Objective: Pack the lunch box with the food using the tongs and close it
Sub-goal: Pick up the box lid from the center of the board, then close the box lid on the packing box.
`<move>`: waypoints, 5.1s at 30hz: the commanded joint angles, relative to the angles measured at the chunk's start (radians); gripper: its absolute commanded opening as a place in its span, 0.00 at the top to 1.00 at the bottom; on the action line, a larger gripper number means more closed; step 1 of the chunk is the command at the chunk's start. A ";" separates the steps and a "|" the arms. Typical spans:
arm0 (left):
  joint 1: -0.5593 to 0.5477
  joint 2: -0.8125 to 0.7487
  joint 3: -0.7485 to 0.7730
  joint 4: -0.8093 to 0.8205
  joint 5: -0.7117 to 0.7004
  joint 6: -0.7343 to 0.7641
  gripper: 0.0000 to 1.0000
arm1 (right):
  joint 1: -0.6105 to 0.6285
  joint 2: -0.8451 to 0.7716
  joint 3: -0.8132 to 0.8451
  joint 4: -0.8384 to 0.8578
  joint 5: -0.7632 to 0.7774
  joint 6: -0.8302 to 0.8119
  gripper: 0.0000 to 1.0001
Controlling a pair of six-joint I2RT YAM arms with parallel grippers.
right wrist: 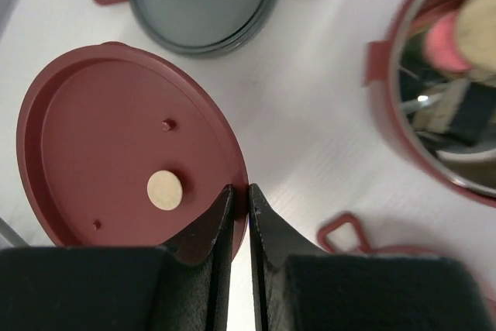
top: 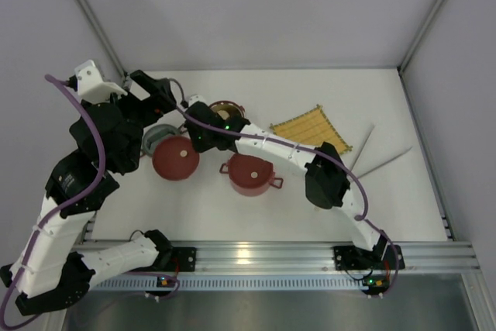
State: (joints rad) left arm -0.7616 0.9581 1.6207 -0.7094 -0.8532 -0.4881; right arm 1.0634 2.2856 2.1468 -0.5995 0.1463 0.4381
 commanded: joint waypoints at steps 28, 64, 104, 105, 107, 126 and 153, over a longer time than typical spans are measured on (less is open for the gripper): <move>0.002 0.246 -0.137 0.064 -0.055 -0.075 0.01 | -0.378 0.005 0.122 -0.143 -0.030 -0.015 0.89; 0.036 0.303 -0.170 0.050 0.008 -0.095 0.01 | -0.425 0.068 0.128 -0.217 -0.241 0.027 0.89; 0.176 0.648 -0.269 0.016 -0.023 -0.306 0.01 | -0.424 0.032 0.078 -0.275 -0.108 -0.071 0.72; 0.180 0.654 -0.274 0.025 -0.023 -0.313 0.01 | -0.425 0.034 0.074 -0.276 -0.106 -0.073 0.71; 0.202 0.671 -0.289 0.056 -0.001 -0.313 0.01 | -0.427 0.034 0.073 -0.279 -0.102 -0.079 0.71; 0.308 0.781 -0.341 0.169 0.126 -0.297 0.01 | -0.450 0.026 0.067 -0.293 -0.091 -0.101 0.70; 0.347 0.886 -0.450 0.212 0.226 -0.339 0.02 | -0.448 0.147 0.117 -0.310 -0.086 -0.105 0.69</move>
State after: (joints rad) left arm -0.4244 1.7615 1.2366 -0.3660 -0.7181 -0.8474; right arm 0.6369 2.3520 2.2612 -0.8379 0.0078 0.3595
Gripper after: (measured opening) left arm 0.983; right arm 0.312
